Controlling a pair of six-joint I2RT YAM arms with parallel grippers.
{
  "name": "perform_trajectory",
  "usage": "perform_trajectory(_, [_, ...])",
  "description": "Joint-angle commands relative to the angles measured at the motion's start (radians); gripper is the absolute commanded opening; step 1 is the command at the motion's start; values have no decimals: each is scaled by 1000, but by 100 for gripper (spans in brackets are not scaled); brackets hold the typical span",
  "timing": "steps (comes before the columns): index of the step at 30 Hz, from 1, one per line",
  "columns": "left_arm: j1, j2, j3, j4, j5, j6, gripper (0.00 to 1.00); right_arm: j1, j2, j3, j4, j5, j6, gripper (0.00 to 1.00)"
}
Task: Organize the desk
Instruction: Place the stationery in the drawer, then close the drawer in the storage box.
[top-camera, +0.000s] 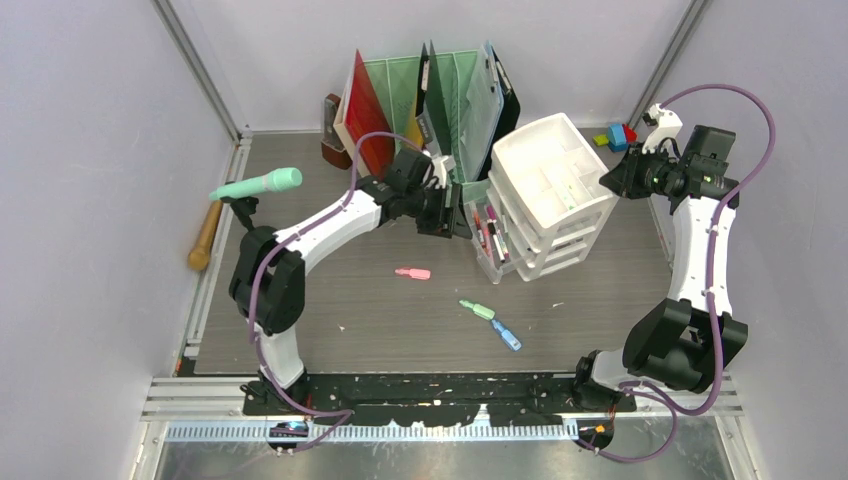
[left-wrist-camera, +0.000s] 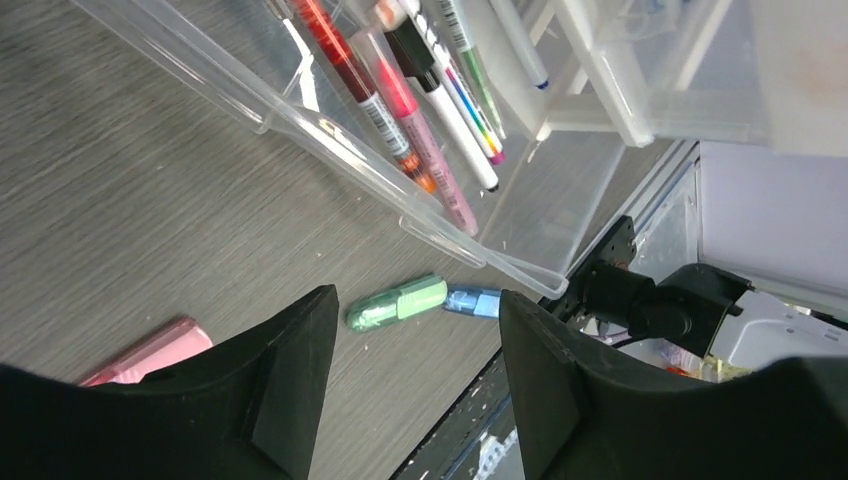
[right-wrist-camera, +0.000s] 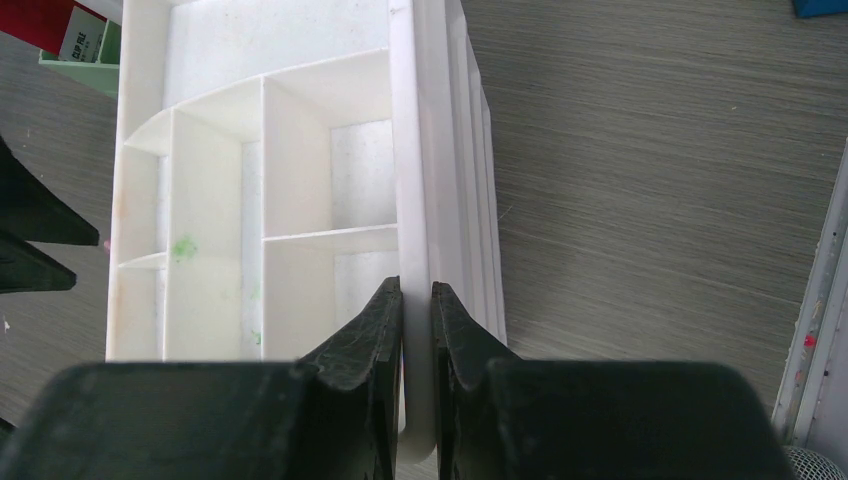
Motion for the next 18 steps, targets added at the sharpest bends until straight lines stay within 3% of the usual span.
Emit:
perform_trajectory(1, [13, 63, -4, 138, 80, -97, 63, 29, 97, -72, -122, 141, 20, 1])
perform_trajectory(9, [19, 194, 0, 354, 212, -275, 62, 29, 103, -77, -122, 144, 15, 1])
perform_trajectory(18, [17, 239, 48, 464, 244, -322, 61, 29, 117, -78, -121, 146, 13, 1])
